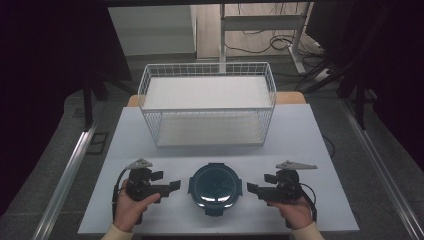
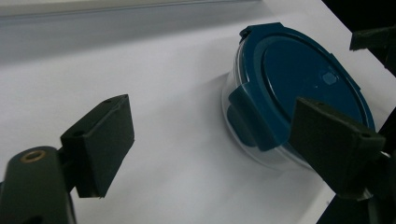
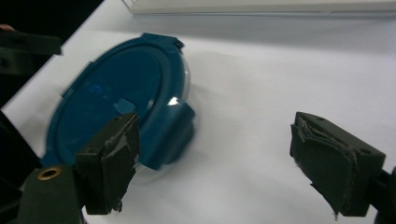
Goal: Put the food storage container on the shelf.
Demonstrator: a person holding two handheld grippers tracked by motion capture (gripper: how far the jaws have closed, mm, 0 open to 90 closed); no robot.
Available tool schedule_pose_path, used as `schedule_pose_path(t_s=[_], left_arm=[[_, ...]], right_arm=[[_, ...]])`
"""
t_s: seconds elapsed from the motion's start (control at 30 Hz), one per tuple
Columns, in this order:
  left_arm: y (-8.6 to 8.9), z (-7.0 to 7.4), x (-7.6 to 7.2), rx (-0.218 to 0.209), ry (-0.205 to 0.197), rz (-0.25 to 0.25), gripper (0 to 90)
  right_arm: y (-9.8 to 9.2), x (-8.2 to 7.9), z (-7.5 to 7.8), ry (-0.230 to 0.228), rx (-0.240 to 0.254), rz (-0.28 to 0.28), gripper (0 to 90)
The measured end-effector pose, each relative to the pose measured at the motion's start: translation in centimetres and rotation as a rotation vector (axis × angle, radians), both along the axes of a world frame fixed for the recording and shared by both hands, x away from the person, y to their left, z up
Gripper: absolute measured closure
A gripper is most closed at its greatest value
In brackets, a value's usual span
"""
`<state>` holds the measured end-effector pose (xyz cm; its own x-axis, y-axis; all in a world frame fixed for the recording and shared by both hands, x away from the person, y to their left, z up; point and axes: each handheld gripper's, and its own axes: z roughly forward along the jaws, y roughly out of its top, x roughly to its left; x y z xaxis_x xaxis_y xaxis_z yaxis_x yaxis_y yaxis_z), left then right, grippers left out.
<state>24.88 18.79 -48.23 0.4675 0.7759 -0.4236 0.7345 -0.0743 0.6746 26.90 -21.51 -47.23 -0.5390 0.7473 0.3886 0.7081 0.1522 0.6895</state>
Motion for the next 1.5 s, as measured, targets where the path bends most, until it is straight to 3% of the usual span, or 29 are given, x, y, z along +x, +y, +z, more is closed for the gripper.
schedule_pose_path(t_s=[0.3,0.47,0.53,0.6,0.83,1.07,1.17,1.43,1.5], left_arm=[[-2.3,-0.3,1.9,-0.079,0.099,-0.059,11.7],[-2.5,-1.3,2.3,-0.104,0.151,-0.075,11.0],[-2.4,-1.5,2.3,-0.1,0.159,-0.067,10.8],[-2.5,-1.8,2.4,-0.134,0.182,-0.075,10.8],[-3.5,-2.8,2.6,-0.169,0.248,-0.114,10.9],[-4.7,-3.5,2.7,-0.189,0.303,-0.138,13.3],[-4.9,-4.1,2.7,-0.227,0.345,-0.144,13.8],[-5.8,-3.7,2.4,-0.206,0.326,-0.149,17.4],[-5.5,-3.7,2.4,-0.235,0.34,-0.121,20.5]], right_arm=[[2.9,1.2,-0.4,0.085,0.026,0.032,13.0],[3.8,2.0,-1.2,0.137,0.044,0.013,10.7],[3.9,2.0,-1.6,0.152,0.045,0.014,10.6],[4.1,1.9,-1.8,0.162,0.046,0.016,10.6],[4.7,1.4,-2.6,0.191,0.051,0.035,10.6],[5.5,1.3,-3.4,0.242,0.098,0.043,11.1],[5.6,1.3,-3.4,0.253,0.115,0.05,14.0],[5.3,1.4,-3.5,0.286,0.154,0.043,22.8],[4.8,1.5,-3.6,0.306,0.187,0.028,27.5]])
